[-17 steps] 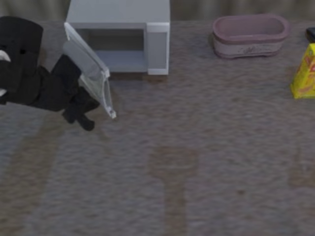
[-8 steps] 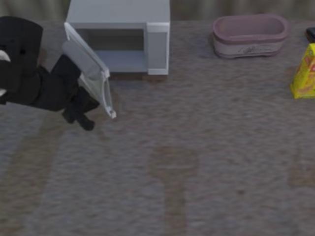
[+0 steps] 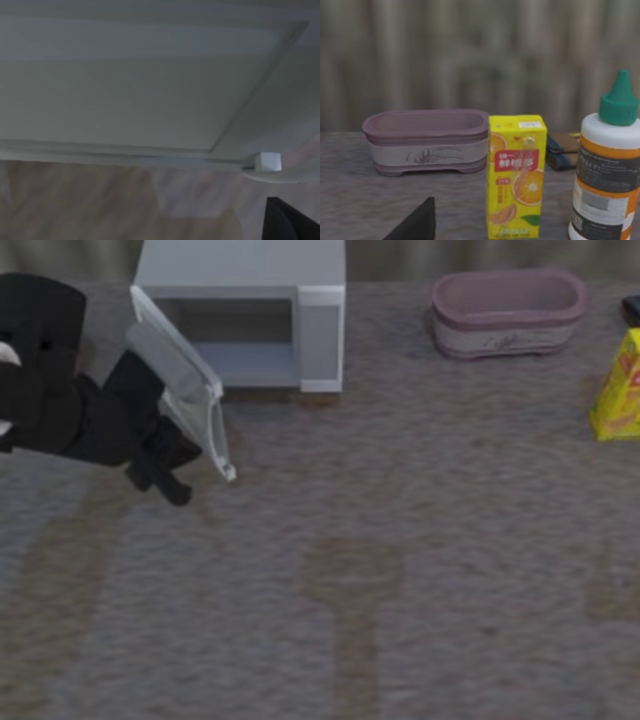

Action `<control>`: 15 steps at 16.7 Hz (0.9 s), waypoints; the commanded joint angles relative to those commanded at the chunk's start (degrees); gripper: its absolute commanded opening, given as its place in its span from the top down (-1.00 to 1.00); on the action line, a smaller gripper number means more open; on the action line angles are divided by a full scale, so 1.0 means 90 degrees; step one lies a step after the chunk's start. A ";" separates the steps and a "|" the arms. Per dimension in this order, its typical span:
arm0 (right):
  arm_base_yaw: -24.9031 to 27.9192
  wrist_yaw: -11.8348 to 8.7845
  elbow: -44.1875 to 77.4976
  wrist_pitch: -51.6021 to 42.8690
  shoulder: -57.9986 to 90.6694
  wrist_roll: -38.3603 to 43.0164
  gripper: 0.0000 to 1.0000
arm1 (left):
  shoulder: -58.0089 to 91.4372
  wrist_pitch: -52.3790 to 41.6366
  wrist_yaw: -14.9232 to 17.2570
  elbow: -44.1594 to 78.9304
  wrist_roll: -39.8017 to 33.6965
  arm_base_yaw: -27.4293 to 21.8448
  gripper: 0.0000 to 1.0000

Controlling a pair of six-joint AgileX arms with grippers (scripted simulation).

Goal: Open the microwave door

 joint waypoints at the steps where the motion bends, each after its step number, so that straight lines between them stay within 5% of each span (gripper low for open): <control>1: 0.0000 0.0000 0.0000 0.0000 0.0000 0.0000 -1.00 | 0.0000 0.0000 0.0000 0.0000 0.0000 0.0000 1.00; 7: 0.0000 0.0000 0.0000 0.0000 0.0000 0.0000 -1.00 | 0.0000 0.0000 0.0000 0.0000 0.0000 0.0000 1.00; 15: 0.0000 0.0000 0.0000 0.0000 0.0000 0.0000 -1.00 | 0.0000 0.0000 0.0000 0.0000 0.0000 0.0000 -0.21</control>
